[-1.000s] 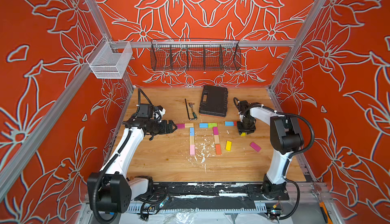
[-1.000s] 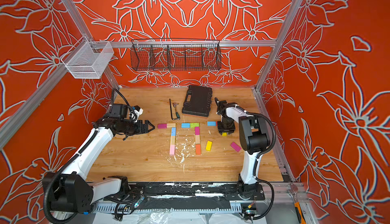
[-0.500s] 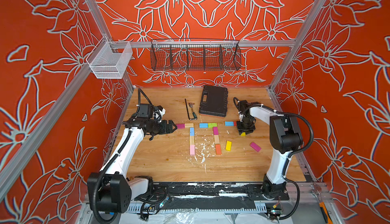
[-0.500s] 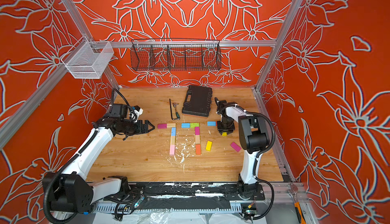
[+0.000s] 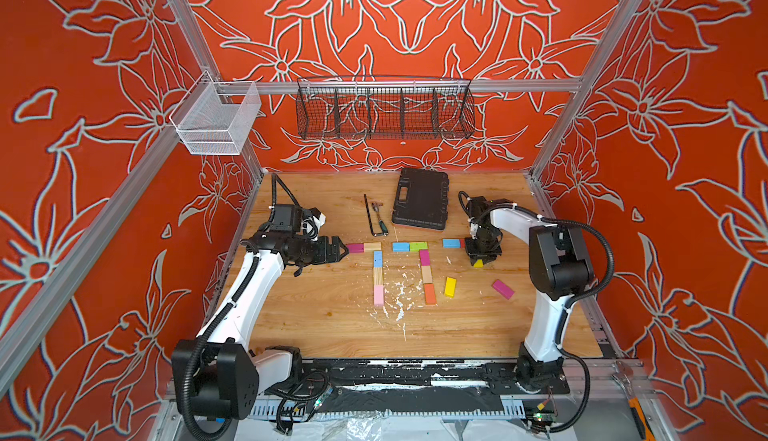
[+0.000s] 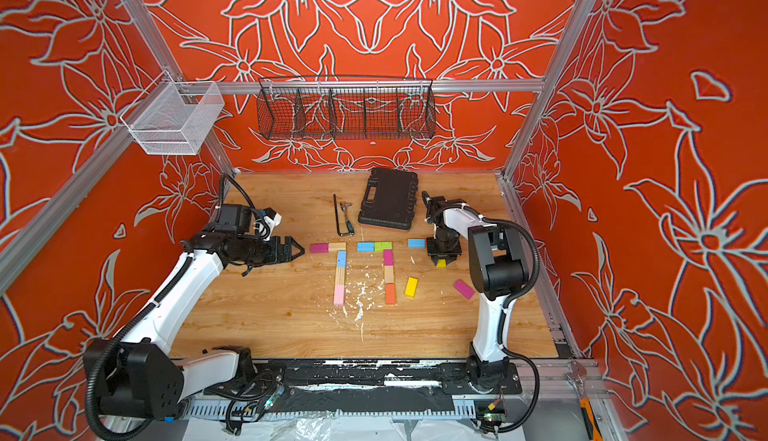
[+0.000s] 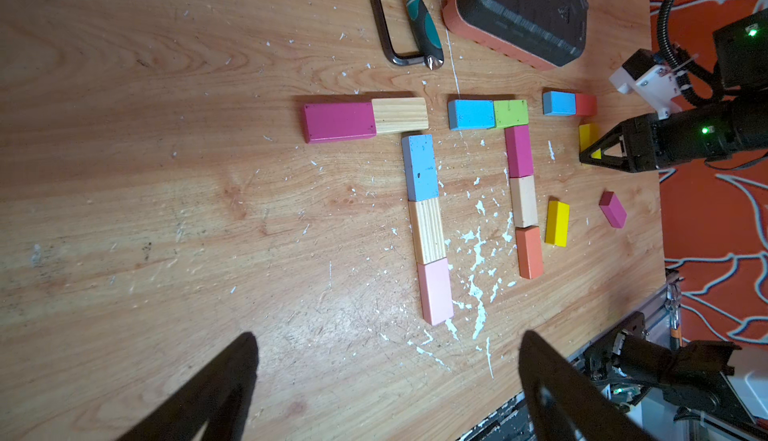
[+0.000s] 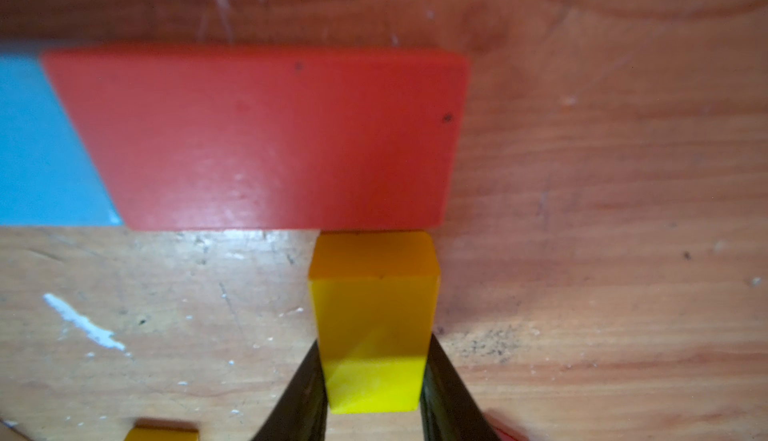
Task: Assemble the number 7 with building blocks
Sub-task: Assemble the building block at the center of the board.
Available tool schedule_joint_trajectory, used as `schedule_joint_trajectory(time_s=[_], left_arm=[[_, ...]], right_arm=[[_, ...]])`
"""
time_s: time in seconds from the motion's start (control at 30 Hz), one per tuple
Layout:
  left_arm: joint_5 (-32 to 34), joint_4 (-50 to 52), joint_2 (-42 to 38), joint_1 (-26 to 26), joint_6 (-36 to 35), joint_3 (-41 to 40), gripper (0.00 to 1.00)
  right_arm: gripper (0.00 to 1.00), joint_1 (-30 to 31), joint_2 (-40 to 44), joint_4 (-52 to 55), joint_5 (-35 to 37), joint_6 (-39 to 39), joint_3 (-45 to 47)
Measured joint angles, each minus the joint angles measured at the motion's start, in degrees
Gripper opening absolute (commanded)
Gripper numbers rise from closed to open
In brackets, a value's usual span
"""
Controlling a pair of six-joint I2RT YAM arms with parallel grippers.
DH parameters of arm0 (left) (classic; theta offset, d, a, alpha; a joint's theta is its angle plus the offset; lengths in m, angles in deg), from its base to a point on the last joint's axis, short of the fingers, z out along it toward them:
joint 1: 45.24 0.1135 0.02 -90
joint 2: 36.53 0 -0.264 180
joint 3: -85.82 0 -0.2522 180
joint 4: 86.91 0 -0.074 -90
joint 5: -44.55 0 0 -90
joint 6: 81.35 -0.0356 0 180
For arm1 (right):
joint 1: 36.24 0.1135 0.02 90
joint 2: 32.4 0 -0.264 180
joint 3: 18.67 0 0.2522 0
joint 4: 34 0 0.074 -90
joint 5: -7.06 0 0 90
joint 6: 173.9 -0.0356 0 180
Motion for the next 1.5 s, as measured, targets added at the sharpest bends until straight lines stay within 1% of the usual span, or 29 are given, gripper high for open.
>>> schedule_joint_trajectory(time_s=[0.37,0.53,0.6,0.87,1.03,1.27,1.3,1.5], left_arm=[[0.0,0.0,0.1,0.0,0.0,0.0,0.95],[0.0,0.0,0.2,0.0,0.0,0.0,0.95],[0.0,0.0,0.3,0.0,0.0,0.0,0.95],[0.0,0.0,0.4,0.0,0.0,0.0,0.95],[0.0,0.0,0.4,0.0,0.0,0.0,0.95],[0.0,0.0,0.4,0.0,0.0,0.0,0.95],[0.0,0.0,0.4,0.0,0.0,0.0,0.95],[0.0,0.0,0.4,0.0,0.0,0.0,0.95]], right_arm=[[0.38,0.0,-0.9,-1.0,-0.2,0.0,-1.3],[0.47,0.0,-1.1,-1.1,0.1,0.1,-1.7],[0.48,0.0,-1.1,-1.0,0.3,0.1,-1.8],[0.48,-0.1,-1.1,-0.9,1.0,0.1,-1.8],[0.45,-0.1,-1.1,-0.9,1.0,0.1,-1.8],[0.45,-0.2,-1.1,-1.0,1.0,0.2,-1.8],[0.46,-0.2,-1.1,-1.0,1.0,0.2,-1.8],[0.62,-0.6,-1.0,-0.8,1.3,0.9,-1.8]])
